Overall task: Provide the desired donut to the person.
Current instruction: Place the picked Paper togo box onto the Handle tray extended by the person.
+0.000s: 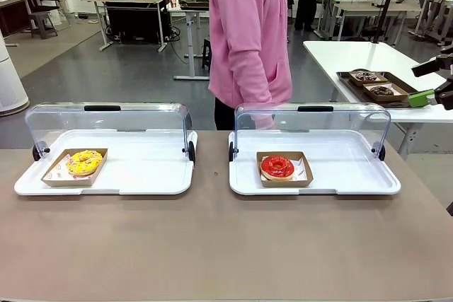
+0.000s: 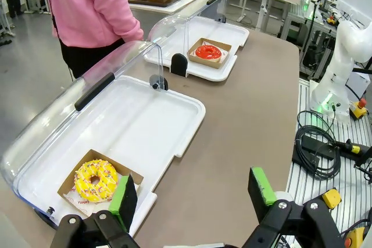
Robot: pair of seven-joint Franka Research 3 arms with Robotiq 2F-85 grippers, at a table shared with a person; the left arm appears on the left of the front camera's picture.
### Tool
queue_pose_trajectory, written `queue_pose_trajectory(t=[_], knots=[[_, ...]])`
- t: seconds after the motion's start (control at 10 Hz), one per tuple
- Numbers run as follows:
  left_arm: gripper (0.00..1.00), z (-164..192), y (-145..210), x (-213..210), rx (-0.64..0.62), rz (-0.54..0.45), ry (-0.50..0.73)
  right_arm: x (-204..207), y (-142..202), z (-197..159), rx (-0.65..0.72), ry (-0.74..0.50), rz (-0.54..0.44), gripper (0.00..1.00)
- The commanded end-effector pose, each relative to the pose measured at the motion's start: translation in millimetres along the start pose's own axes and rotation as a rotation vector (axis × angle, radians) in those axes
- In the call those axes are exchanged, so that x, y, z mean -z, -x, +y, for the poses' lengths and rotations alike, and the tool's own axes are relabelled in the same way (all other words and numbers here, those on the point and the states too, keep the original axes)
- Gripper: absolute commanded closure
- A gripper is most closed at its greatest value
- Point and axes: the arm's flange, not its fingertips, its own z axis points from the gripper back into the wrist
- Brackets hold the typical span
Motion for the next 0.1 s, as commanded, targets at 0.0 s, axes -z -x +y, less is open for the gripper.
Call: queue_pose_trajectory(t=[0.0], knots=[[0.0, 0.6, 1.1, -1.3, 0.002, -0.006, -0.003, 1.7, 0.8, 0.0, 0.001, -0.003, -0.001, 0.0]])
